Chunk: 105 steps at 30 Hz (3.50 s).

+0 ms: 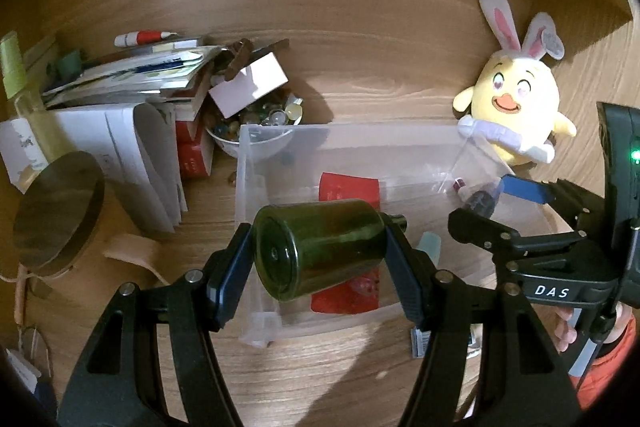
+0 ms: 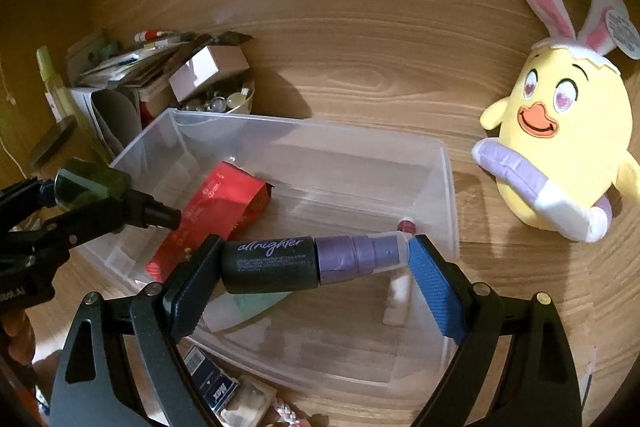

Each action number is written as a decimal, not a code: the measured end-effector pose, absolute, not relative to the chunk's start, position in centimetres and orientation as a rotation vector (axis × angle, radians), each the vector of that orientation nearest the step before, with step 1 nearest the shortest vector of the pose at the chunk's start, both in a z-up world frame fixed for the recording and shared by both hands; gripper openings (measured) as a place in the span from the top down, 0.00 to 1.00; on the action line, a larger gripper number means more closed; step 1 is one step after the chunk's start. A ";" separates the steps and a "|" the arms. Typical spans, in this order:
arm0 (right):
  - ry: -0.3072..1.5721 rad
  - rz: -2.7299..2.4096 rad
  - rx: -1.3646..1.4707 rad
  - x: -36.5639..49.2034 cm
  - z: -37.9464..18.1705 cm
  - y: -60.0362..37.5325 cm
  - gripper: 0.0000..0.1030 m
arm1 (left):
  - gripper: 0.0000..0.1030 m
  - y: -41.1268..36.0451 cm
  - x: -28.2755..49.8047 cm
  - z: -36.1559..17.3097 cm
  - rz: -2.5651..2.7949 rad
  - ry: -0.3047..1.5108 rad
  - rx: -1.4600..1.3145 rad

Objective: Organize objects
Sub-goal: 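Carry the jar and allnighter bottle into the clear bin and open both tools, then withdraw both tools from the bin, left tool moving toward the blue card box, then grasp the blue Max card box with left tool while right tool grasps the pink braided cord, then carry the blue box and pink cord over the clear bin and open both tools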

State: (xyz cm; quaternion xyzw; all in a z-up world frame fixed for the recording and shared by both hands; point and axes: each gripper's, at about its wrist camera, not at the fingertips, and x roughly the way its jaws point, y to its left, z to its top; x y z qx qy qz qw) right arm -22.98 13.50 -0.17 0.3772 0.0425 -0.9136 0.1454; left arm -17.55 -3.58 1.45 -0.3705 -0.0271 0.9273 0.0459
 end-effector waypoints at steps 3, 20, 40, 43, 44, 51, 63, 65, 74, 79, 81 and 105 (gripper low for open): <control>0.153 -2.630 1.088 -23.1 -0.4 13.0 0.12 | 0.38 -3.2 -17.7 1.2 2.821 -0.063 -1.136; 0.224 -2.640 1.095 -22.6 -0.2 12.6 0.11 | 0.37 -2.7 -16.9 1.7 2.785 -0.081 -1.150; 0.203 -2.683 0.968 -14.3 2.4 16.8 0.08 | 0.23 -0.5 -11.7 2.7 2.754 0.010 -1.109; 0.193 -2.672 1.001 -13.6 1.3 17.3 0.08 | 0.23 0.3 -11.7 1.4 2.713 0.036 -1.162; 0.195 -2.669 1.015 -13.5 0.9 17.4 0.08 | 0.23 0.5 -11.7 1.0 2.700 0.040 -1.178; 0.187 -2.626 1.119 -13.3 -2.4 18.5 0.12 | 0.23 2.4 -12.7 -2.2 2.577 0.040 -1.326; 0.209 -2.500 1.195 -13.7 -4.8 17.7 0.51 | 0.23 5.5 -14.0 -3.8 2.480 0.092 -1.372; 0.221 -2.489 1.202 -13.9 -5.1 17.5 0.58 | 0.23 5.8 -14.3 -4.1 2.476 0.111 -1.385; 0.238 -2.447 1.196 -14.2 -5.4 16.8 0.85 | 0.18 5.2 -15.6 -5.5 2.437 0.013 -1.442; 0.276 -2.450 1.195 -14.1 -5.4 16.6 0.88 | 0.33 5.2 -15.0 -5.4 2.411 0.019 -1.394; 0.292 -2.455 1.198 -14.1 -5.4 16.5 0.89 | 0.45 5.3 -14.8 -5.1 2.381 0.010 -1.381; 0.190 -2.591 1.004 -12.3 0.4 17.7 0.90 | 0.50 1.6 -12.5 -1.5 2.621 -0.012 -1.224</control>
